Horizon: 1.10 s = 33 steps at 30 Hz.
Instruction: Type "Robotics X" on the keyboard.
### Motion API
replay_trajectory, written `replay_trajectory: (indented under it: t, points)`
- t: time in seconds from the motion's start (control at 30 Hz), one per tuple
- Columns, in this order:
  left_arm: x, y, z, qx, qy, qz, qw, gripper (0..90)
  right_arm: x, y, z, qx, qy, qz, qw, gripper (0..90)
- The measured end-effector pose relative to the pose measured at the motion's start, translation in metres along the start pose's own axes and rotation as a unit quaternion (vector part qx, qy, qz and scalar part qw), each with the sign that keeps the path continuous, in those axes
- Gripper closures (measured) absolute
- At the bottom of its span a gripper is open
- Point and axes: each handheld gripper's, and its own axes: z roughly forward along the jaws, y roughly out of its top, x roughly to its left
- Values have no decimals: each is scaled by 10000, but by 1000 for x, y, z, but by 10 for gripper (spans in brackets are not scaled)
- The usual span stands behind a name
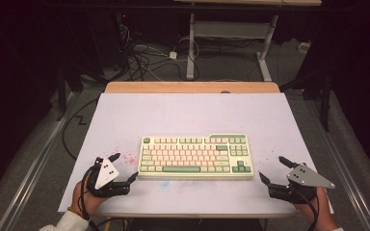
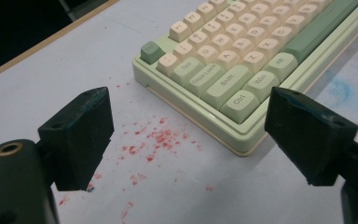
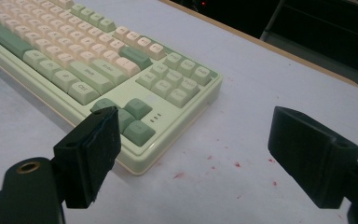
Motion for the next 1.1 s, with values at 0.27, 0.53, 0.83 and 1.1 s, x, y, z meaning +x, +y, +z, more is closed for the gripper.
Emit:
replay_trajectory:
  t: [0.27, 0.53, 0.83, 1.1]
  points:
    - [0, -1, -1, -41, 47, -8, 10000, 149, 2, 3, -3, -85, -21, -40, 10000, 201]
    - [-1, 1, -2, -140, 33, -19, 9999, 148, 2, 3, -3, -50, -53, -36, 10000, 206]
    - [-5, 1, -5, -53, -24, 27, 10000, 148, 1, 7, -2, -153, 98, 11, 9998, 237]
    - [-1, 1, -2, 69, -32, -42, 10000, 149, 1, 10, 3, -144, 210, -49, 9997, 244]
